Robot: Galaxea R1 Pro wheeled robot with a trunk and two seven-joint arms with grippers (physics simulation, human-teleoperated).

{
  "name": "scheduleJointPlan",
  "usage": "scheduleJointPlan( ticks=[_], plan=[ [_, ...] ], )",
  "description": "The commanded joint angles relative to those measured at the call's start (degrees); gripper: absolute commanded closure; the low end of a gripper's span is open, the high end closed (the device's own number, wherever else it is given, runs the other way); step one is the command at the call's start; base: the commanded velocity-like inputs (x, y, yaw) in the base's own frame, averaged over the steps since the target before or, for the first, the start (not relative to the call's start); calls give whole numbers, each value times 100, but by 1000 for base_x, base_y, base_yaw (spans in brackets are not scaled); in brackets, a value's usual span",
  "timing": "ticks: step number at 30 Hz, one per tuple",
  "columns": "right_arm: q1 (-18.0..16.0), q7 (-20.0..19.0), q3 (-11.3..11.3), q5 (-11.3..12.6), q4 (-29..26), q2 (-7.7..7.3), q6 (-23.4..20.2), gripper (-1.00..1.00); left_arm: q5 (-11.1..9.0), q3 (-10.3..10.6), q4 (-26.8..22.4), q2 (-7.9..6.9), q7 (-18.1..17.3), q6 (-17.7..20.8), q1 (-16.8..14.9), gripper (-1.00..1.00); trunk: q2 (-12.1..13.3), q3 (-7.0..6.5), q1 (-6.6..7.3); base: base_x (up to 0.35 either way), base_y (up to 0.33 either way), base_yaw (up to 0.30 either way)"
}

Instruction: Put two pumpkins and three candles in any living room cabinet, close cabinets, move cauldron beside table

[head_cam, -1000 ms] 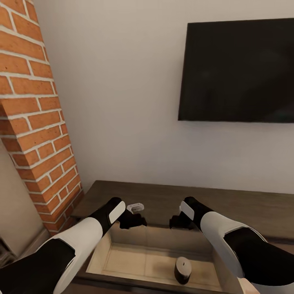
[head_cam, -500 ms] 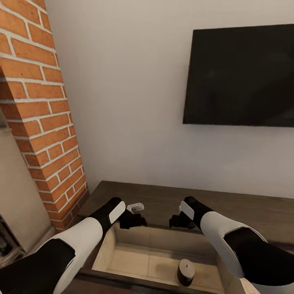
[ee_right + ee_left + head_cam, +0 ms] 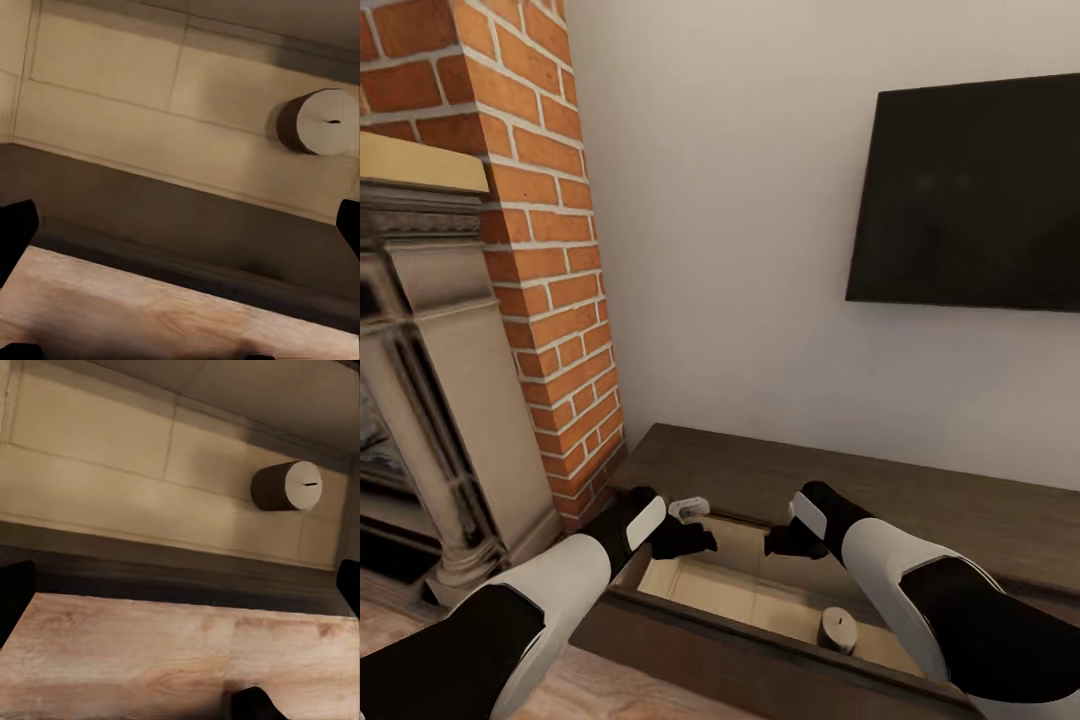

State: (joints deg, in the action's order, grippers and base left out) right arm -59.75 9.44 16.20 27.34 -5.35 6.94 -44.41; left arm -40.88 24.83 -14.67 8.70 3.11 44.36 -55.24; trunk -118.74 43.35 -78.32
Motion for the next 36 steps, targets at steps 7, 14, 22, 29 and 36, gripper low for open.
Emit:
scheduleJointPlan(
  ticks=[7, 14, 22, 29, 36],
  plan=[
    [4, -15, 33, 46, 8, 7, 89, -100, -53, 39, 111, -9, 63, -341, -4, -100, -3, -32, 4, -313, 0, 243],
    [15, -100, 40, 41, 41, 9, 302, -100, -54, 39, 739, -11, 72, -732, -4, -100, -3, -71, 4, -313, 0, 237],
    [20, -143, 41, 37, 43, 36, 324, -100, -53, 39, 936, -29, 69, -1123, 3, -100, -3, -102, 4, -313, 0, 254],
    [196, -168, 123, 42, 44, 200, 771, -100, -60, 32, 1256, -40, 75, -1242, 27, -100, -3, -104, 4, -313, 0, 288],
    [326, -228, 154, 34, 51, 211, 1158, -100, -61, 31, 1275, -49, 75, -1644, 51, -100, -3, -104, 4, -313, 0, 291]
  ],
)
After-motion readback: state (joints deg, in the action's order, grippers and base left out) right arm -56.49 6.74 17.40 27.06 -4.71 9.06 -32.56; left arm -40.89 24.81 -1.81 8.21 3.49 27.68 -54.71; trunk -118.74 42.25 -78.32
